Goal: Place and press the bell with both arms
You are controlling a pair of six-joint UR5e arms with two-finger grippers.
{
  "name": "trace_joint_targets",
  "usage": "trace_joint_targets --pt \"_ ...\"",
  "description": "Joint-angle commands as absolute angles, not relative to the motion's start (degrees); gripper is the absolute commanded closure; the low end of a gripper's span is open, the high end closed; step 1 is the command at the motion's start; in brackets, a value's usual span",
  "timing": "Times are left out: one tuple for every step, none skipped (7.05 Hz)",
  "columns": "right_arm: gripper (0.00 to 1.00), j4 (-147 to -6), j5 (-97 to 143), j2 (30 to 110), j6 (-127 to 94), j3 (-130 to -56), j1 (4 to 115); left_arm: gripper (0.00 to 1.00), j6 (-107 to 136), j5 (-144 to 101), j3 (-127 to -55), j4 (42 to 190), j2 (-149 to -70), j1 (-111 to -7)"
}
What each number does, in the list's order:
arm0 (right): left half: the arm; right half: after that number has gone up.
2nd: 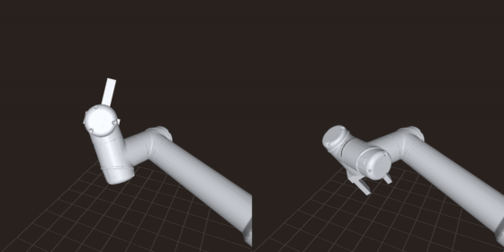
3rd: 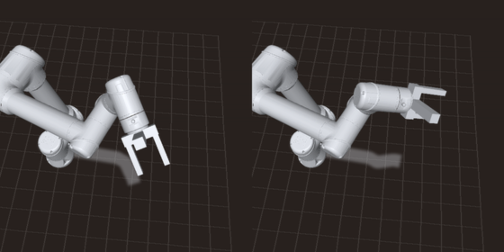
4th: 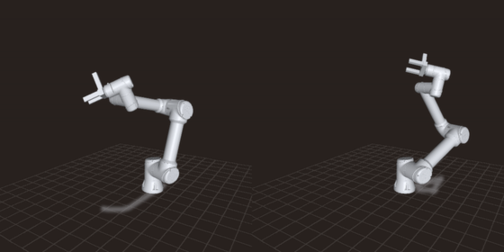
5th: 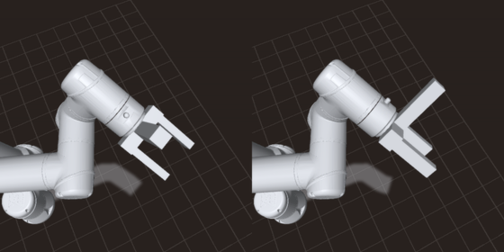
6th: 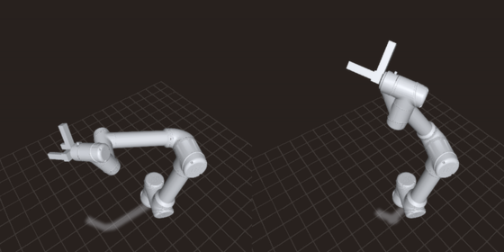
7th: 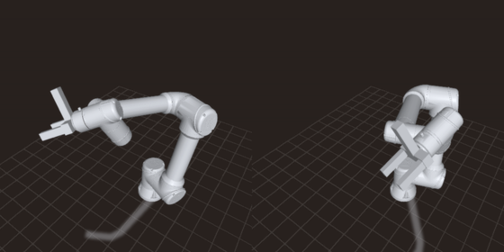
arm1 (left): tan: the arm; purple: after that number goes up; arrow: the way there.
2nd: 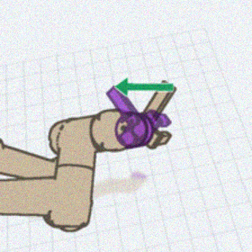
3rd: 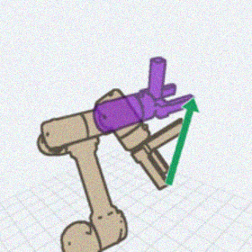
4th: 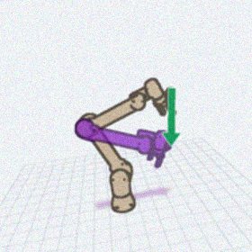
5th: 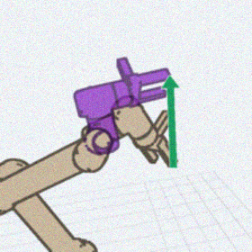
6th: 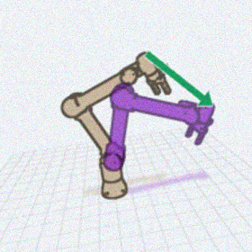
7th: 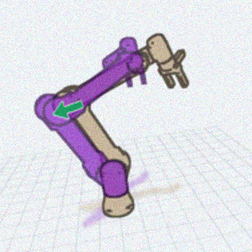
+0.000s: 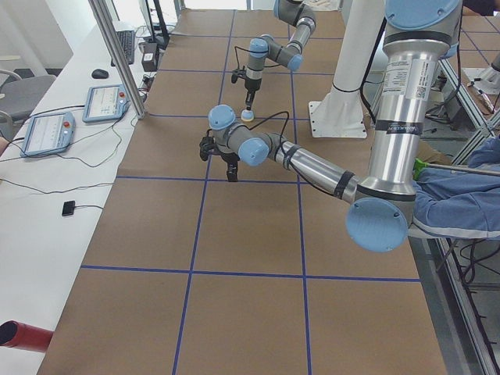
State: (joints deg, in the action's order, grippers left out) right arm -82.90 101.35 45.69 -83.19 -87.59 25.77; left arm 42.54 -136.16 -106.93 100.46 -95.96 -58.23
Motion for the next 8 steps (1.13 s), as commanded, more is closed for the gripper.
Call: trace_joint_targets --pt "1.0 -82.8 101.5 44.6 -83.0 -85.4 25.8 0.03 42.5 -136.1 -107.2 100.5 -95.9 -58.3" --pt "1.0 -82.8 101.5 43.6 -83.0 -84.1 25.8 0.03 42.5 -136.1 -107.2 100.5 -95.9 -58.3" --pt "1.0 -83.0 101.8 43.3 -83.0 -84.6 25.8 0.03 42.5 -136.1 -107.2 100.5 -95.9 -58.3" --pt "1.0 -83.1 102.1 43.5 -83.0 -85.2 26.4 0.03 42.5 -136.1 -107.3 100.5 -95.9 -58.3" --pt "1.0 -85.0 106.6 44.1 -83.0 -88.5 29.2 0.03 42.5 -136.1 -107.2 100.5 -95.9 -58.3" --pt "1.0 -88.8 107.6 46.0 -82.9 -93.5 30.2 0.03 42.5 -136.1 -107.3 100.5 -95.8 -58.3" --pt "1.0 -89.2 107.8 49.3 -82.9 -97.6 31.4 0.03 42.5 -136.1 -107.3 100.5 -95.9 -58.3" --pt "1.0 -89.2 109.3 54.5 -80.8 -102.3 33.9 0.03 41.6 -136.2 -107.5 100.5 -95.8 -59.0"
